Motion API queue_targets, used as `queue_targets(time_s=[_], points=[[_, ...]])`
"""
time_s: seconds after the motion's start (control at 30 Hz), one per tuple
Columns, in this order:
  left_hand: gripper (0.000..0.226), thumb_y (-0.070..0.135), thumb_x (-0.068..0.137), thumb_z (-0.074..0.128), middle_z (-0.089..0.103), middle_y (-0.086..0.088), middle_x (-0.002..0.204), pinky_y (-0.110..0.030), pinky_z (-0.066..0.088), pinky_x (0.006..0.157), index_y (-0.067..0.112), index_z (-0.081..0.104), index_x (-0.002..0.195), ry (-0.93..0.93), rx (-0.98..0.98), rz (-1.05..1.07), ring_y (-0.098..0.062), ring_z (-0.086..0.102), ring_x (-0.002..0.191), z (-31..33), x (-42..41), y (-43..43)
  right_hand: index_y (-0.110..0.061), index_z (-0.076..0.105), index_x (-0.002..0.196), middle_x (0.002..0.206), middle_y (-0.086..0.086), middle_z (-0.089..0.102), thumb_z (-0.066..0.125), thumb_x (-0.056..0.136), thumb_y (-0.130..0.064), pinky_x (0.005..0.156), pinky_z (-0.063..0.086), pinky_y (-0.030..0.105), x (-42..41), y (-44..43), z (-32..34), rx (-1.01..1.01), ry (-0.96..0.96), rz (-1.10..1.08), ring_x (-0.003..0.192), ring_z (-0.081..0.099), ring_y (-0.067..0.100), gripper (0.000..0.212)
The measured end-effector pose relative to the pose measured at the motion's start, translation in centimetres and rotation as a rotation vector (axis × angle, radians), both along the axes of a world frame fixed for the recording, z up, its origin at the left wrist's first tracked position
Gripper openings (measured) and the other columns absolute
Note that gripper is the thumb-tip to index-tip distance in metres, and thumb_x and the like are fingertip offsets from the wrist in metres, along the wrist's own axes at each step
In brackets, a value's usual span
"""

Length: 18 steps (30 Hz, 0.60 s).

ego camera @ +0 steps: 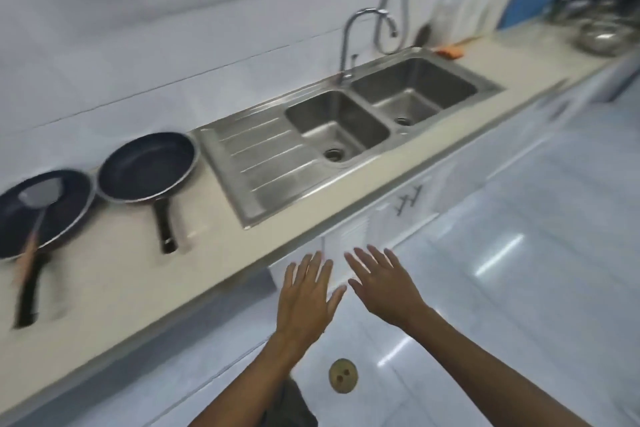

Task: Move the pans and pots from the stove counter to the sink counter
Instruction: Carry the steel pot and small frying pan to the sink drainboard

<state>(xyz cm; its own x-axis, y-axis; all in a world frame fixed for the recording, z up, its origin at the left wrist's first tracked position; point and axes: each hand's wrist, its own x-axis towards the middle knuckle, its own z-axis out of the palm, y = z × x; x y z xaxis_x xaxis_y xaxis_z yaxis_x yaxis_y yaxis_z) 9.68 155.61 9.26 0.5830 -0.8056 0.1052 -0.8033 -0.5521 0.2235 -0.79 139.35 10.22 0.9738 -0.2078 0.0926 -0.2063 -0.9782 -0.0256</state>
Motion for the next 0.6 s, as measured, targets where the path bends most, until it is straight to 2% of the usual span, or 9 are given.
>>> queue_targets(time_s=[0.1, 0.23, 0.37, 0.5, 0.6], points=[[0.062, 0.060, 0.098, 0.043, 0.052, -0.009, 0.151, -0.051, 0.020, 0.119, 0.017, 0.059, 0.140, -0.053, -0.039, -0.205, -0.029, 0.046, 0.142, 2.4, -2.7, -8.8, -0.015, 0.052, 0.144, 0.144, 0.010, 0.057, 0.045, 0.100, -0.045, 0.109, 0.041, 0.053, -5.6, -6.4, 2.4, 0.006, -0.028, -0.207, 0.134, 0.051, 0.034, 0.053], [0.069, 0.063, 0.099, 0.033, 0.051, -0.009, 0.152, -0.054, 0.026, 0.120, 0.015, 0.056, 0.143, -0.084, -0.028, -0.412, -0.029, 0.044, 0.143, 4.3, -6.3, -19.9, -0.014, 0.048, 0.146, 0.147, 0.011, 0.054, 0.036, 0.102, -0.049, 0.111, 0.037, 0.054, -12.4, -13.4, 4.3, 0.040, -0.031, -0.447, 0.137, 0.046, 0.035, 0.058], [0.071, 0.066, 0.096, 0.039, 0.047, -0.007, 0.155, -0.052, 0.015, 0.120, 0.018, 0.054, 0.145, -0.097, 0.008, -0.555, -0.029, 0.041, 0.145, 4.9, -9.9, -28.6, -0.016, 0.046, 0.148, 0.151, 0.010, 0.049, 0.028, 0.101, -0.056, 0.113, 0.036, 0.055, -17.6, -19.1, 4.6, 0.097, 0.027, -0.632, 0.141, 0.043, 0.035, 0.065], [0.073, 0.069, 0.095, 0.034, 0.045, -0.006, 0.156, -0.056, 0.025, 0.121, 0.019, 0.055, 0.144, -0.059, -0.004, -0.663, -0.029, 0.040, 0.145, 4.1, -12.6, -38.1, -0.019, 0.046, 0.148, 0.152, 0.008, 0.048, 0.031, 0.100, -0.058, 0.113, 0.036, 0.055, -21.2, -27.0, 4.1, 0.101, 0.032, -0.734, 0.141, 0.043, 0.033, 0.064], [0.075, 0.070, 0.096, 0.027, 0.046, -0.006, 0.155, -0.058, 0.026, 0.119, 0.019, 0.055, 0.144, -0.017, 0.000, -0.723, -0.028, 0.041, 0.144, 4.5, -14.3, -47.3, -0.019, 0.047, 0.148, 0.151, 0.008, 0.049, 0.029, 0.100, -0.058, 0.114, 0.036, 0.054, -23.3, -35.7, 4.0, 0.091, 0.038, -0.800, 0.140, 0.044, 0.032, 0.064]])
